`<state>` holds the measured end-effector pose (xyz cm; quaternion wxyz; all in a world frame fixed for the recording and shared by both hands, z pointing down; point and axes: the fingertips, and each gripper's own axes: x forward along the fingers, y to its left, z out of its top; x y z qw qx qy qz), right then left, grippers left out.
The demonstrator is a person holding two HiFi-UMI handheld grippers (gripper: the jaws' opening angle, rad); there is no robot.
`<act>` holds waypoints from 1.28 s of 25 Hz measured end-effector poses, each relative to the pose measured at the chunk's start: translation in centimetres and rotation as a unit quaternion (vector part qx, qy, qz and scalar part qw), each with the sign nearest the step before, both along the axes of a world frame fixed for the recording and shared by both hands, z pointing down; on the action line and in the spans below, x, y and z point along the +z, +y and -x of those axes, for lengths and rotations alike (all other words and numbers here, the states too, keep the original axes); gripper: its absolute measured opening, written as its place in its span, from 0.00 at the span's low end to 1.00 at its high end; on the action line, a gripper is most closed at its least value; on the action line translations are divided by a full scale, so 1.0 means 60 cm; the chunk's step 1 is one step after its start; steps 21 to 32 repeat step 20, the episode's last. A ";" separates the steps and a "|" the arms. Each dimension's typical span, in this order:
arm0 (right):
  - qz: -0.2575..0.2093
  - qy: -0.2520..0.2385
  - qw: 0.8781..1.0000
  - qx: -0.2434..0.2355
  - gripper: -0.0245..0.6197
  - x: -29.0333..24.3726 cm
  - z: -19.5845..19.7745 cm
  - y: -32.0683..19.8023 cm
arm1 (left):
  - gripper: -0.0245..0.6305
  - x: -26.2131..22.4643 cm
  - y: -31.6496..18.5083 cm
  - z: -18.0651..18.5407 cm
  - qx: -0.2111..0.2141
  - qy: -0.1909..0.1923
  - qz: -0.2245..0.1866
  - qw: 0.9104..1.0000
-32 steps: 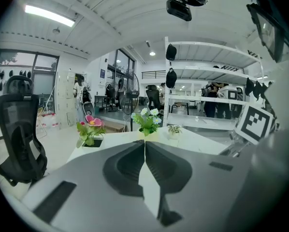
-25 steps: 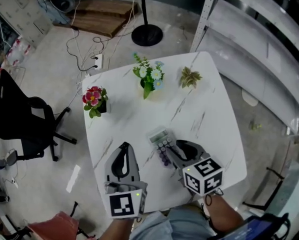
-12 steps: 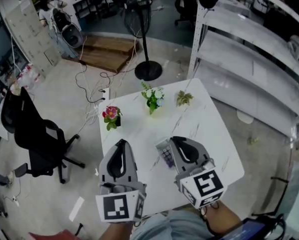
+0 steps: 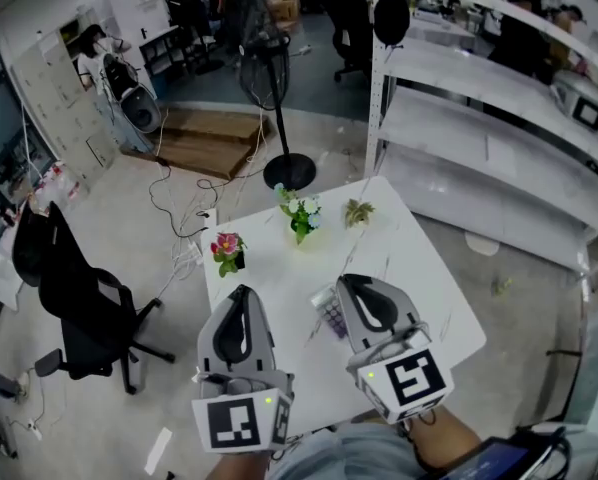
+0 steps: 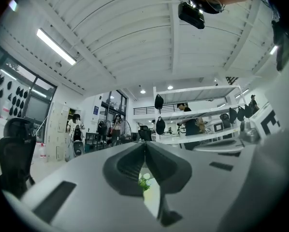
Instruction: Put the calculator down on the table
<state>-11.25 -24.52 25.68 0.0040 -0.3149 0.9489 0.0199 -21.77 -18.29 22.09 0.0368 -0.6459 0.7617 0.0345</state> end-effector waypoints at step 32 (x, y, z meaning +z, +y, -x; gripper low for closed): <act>-0.010 -0.001 1.000 0.003 0.06 -0.013 -0.015 0.017 | 0.05 -0.006 0.012 -0.019 0.007 -0.002 -0.006 1.000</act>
